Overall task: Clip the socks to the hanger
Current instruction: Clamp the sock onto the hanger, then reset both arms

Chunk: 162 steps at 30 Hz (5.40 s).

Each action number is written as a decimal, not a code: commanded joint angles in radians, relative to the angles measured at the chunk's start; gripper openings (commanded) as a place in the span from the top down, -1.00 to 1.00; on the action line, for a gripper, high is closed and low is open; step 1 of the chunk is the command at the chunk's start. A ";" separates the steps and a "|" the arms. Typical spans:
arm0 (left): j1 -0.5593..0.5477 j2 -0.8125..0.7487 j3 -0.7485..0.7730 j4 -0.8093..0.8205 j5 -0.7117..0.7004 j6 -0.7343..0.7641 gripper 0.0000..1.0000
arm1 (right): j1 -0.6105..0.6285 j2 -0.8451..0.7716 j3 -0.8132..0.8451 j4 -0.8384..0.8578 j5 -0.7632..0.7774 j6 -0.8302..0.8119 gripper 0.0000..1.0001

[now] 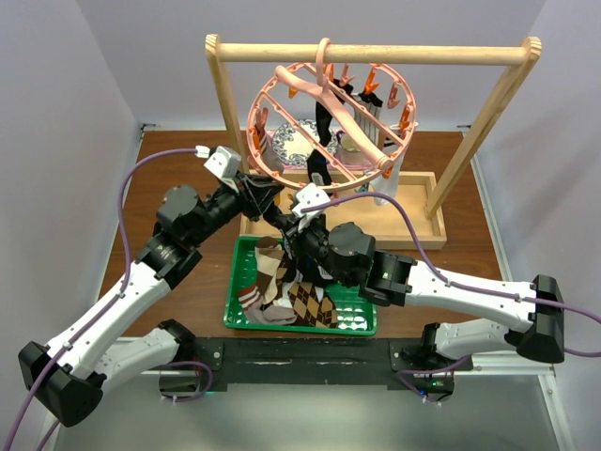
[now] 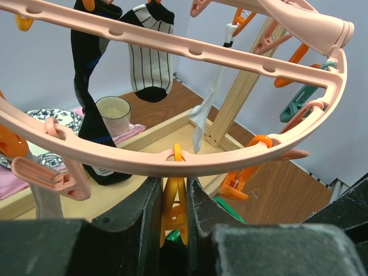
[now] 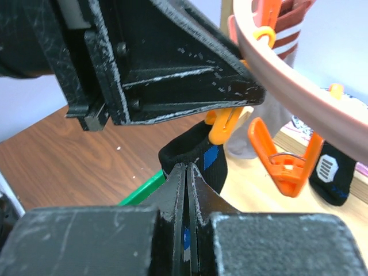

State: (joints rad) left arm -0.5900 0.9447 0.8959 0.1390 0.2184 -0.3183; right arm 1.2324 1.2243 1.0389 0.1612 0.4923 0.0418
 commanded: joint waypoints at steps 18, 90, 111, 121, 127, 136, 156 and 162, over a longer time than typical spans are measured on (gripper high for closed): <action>-0.008 0.012 0.015 -0.068 -0.040 0.007 1.00 | 0.009 0.055 0.065 0.156 0.092 -0.005 1.00; 0.094 -0.300 -0.098 -0.314 -0.134 0.030 -1.00 | 0.015 -0.039 0.288 -0.338 0.042 -0.049 -0.97; 0.094 -0.222 -0.071 -0.355 -0.054 0.208 -0.99 | 0.038 -0.282 -0.098 -0.624 -0.034 0.225 -0.97; 0.096 -0.211 -0.075 -0.372 -0.083 0.235 -1.00 | 0.030 -0.232 -0.428 -0.113 0.011 0.311 -0.95; 0.096 -0.222 -0.078 -0.380 -0.103 0.269 -1.00 | -0.138 0.050 -0.351 0.222 -0.072 0.199 -0.72; 0.096 -0.238 -0.028 -0.443 -0.155 0.292 -1.00 | -0.290 0.311 -0.007 0.337 -0.078 0.012 0.18; 0.096 -0.235 -0.026 -0.515 -0.200 0.289 -1.00 | -0.294 -0.046 -0.304 -0.040 -0.121 0.162 -0.97; 0.096 -0.213 -0.038 -0.523 -0.206 0.278 -1.00 | -0.283 -0.236 -0.324 -0.297 -0.009 0.279 -0.97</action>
State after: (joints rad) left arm -0.4923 0.7326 0.8337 -0.3832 0.0280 -0.0479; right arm 0.9443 1.0958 0.7090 0.0784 0.4133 0.2016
